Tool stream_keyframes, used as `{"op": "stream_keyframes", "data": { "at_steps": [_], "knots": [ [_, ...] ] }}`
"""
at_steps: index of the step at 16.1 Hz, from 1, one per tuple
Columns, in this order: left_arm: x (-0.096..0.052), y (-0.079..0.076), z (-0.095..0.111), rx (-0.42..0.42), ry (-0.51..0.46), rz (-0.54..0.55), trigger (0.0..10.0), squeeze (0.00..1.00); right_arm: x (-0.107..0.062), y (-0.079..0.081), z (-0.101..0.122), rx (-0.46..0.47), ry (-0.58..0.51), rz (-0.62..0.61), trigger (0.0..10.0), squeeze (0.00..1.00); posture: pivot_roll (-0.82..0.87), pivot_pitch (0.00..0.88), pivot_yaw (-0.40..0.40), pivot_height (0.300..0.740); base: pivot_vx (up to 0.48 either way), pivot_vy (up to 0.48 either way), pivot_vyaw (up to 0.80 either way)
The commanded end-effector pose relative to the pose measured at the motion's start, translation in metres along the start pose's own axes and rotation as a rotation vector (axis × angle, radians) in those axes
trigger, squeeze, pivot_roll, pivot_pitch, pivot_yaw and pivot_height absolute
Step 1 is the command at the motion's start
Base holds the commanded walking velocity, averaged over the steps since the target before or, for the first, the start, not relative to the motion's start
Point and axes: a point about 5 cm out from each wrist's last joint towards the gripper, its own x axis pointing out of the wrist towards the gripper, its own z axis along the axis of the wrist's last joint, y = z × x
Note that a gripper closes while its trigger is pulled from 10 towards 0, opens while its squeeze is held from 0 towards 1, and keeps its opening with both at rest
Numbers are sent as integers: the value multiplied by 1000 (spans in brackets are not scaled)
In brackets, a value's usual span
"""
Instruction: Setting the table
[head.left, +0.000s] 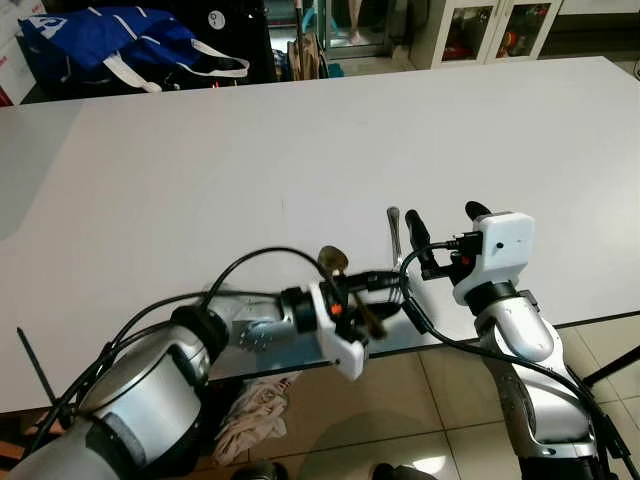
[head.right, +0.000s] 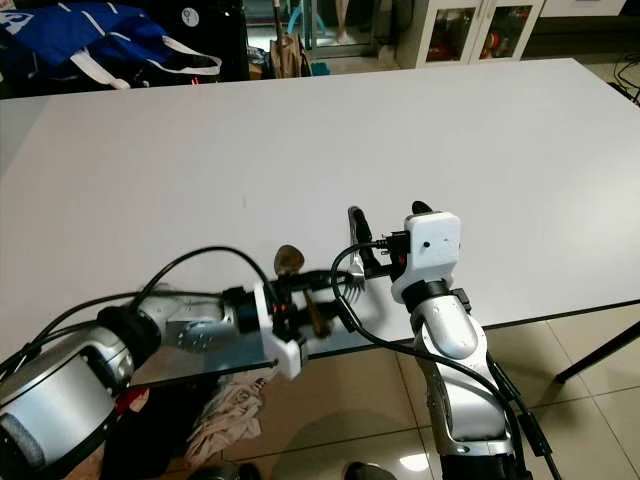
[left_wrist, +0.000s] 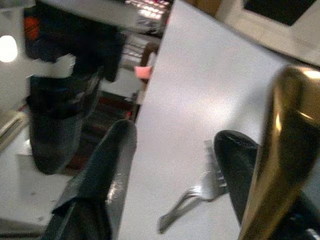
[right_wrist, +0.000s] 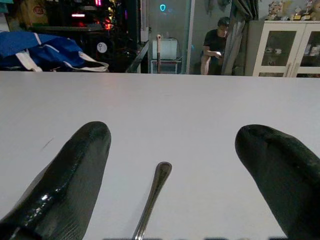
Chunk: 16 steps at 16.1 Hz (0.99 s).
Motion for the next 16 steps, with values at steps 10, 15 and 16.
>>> {"op": "stream_keyframes", "data": {
  "at_steps": [10, 15, 16],
  "knots": [
    [-12, -22, 15, -125, -74, -160, 10000, 1000, 2, 3, -1, 6, 8, 22, 10000, 0, -83, 77, 38, 740, 0, 0, 0],
    [-6, -14, 14, -319, -31, -85, 10000, 1000, 2, 4, -1, 5, 12, 25, 10000, 0, -85, 83, 39, 740, 0, 0, 0],
    [-3, -11, 14, -328, -38, -63, 10000, 1000, 1, 4, -1, 5, 13, 25, 10000, 0, -84, 83, 39, 740, 0, 0, 0]
  ]
}}
